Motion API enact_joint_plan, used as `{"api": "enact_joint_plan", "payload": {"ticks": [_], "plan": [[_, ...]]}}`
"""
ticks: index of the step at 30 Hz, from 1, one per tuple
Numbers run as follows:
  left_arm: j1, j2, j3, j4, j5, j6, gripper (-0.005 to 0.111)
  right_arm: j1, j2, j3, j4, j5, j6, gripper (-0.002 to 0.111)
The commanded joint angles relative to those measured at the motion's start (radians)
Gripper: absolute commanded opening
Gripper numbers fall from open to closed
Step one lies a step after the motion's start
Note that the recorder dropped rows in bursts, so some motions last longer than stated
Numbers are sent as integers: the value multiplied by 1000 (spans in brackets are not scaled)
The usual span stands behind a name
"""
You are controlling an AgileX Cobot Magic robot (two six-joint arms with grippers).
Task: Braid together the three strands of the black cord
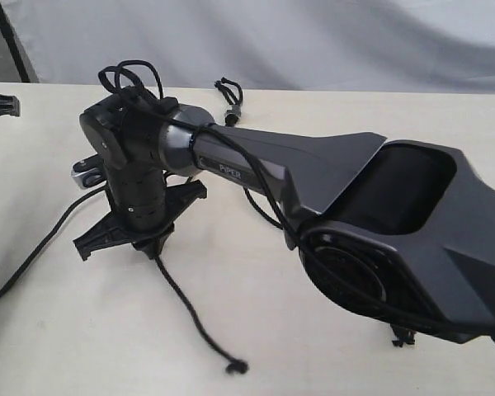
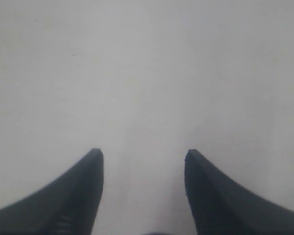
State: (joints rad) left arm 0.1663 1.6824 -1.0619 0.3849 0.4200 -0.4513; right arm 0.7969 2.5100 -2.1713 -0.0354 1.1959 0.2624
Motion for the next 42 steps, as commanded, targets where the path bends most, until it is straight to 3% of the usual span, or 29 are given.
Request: {"api": "enact_joint_plan", "payload": {"ticks": [1,9,17,27,42], "plan": [[1,-5,6,-4,-9,-2,49,-7,-29,-3,-29,25,-83,0],[1,-5,6,-4,-4,1,49,-76,-224,-3,-181,25,-128,0],[1,-5,6,-4,-6,1,49,-280,-333,27,-171,25,-183,0],[1,-5,6,-24,-9,2,49,-496,-299,207,-173,25,-294,0],[1,-5,6,-34,-22,3,49,-571,-235,432,-193,-3,-294,0]]}}
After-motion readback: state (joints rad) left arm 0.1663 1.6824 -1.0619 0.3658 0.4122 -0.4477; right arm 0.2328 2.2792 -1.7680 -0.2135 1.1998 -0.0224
